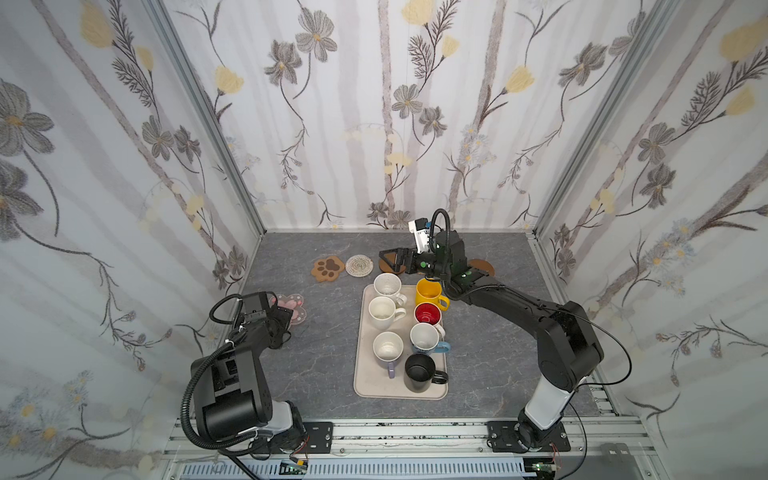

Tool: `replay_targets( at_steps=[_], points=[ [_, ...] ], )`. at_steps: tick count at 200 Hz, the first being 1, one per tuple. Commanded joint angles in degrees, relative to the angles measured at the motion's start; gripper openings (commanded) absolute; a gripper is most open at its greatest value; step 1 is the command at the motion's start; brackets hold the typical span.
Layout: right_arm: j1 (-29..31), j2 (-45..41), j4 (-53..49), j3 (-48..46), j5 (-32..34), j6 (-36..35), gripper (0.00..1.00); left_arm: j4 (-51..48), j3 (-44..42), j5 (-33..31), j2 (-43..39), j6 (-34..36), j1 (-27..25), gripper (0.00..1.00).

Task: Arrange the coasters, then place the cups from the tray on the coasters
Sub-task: 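Push the pink flower coaster with the left gripper beside the paw-print coaster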

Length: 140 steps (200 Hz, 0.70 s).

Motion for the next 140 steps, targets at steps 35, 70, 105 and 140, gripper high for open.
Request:
replay_targets(
  at_steps=[35,70,105,140],
  points=[
    [0.3,-0.6,-0.1,0.9,0.6,-0.6,1.00,1.0,2.7,-0.1,4.6,0.8,0.0,0.79],
    [0.3,-0.2,-0.4,0.9,0.9,-0.7,1.00,3.3,4.8,0.5,7.4,-0.6,-0.1,0.79],
    [0.3,0.5,-1.2,1.6,1.3,-0.8,1.00,4.4,7.8,0.4,10.6,-2.0,-0.5,0.79],
    [0.3,1.2,-1.9,2.6,1.7,-0.8,1.00,5.4,11.1,0.1,14.5,-3.3,-1.5,0.79]
  ],
)
